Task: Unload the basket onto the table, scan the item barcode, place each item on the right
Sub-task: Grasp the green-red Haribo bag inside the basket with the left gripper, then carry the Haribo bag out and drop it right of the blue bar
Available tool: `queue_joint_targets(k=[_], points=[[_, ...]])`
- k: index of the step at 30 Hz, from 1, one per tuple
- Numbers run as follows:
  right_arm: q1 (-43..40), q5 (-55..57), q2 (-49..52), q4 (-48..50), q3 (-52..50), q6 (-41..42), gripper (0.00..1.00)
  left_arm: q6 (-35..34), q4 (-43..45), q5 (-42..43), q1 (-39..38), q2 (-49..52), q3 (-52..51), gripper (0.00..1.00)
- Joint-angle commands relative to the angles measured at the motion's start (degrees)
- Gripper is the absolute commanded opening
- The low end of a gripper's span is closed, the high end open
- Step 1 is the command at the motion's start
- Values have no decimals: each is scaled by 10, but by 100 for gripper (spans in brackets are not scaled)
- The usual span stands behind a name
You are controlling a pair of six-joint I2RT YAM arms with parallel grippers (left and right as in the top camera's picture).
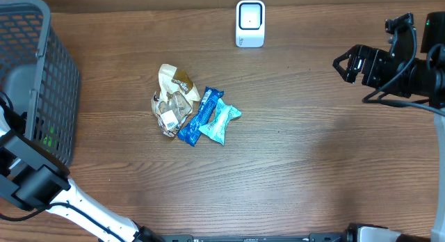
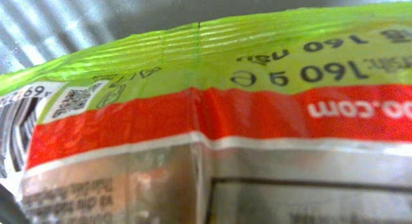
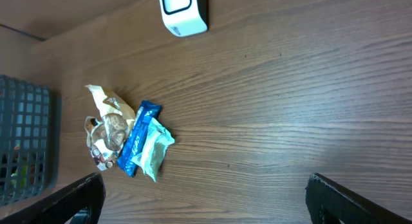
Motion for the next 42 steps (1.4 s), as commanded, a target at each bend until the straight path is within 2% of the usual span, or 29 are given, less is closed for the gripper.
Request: queue_joint_targets(k=[1,7,11,14,18,25,30,36,42], points=[[4,-3,20,-1,11,0,100,16,-11,34,-5,15,19,4],[4,-3,20,5,11,-1,100,33,-62,66,-5,-16,128,4],[4,-21,20,10,11,-1,100,69,-109,116,-10,-63,259,9],[4,-44,19,23,12,-1,100,86,-146,129,-25,-120,355,12],[4,-44,14,24,16,-9,100,108,-160,146,-52,-193,400,14],[4,-45,-38,19,64,-16,100,119,-184,163,-145,-328,402,17],[4,-26,-89,17,83,-16,100,122,-249,165,-259,-341,397,15],[4,7,-116,-25,83,-16,100,129,-248,176,-444,-320,282,16],[4,33,-104,-65,83,-16,100,127,-213,179,-553,-256,137,16]])
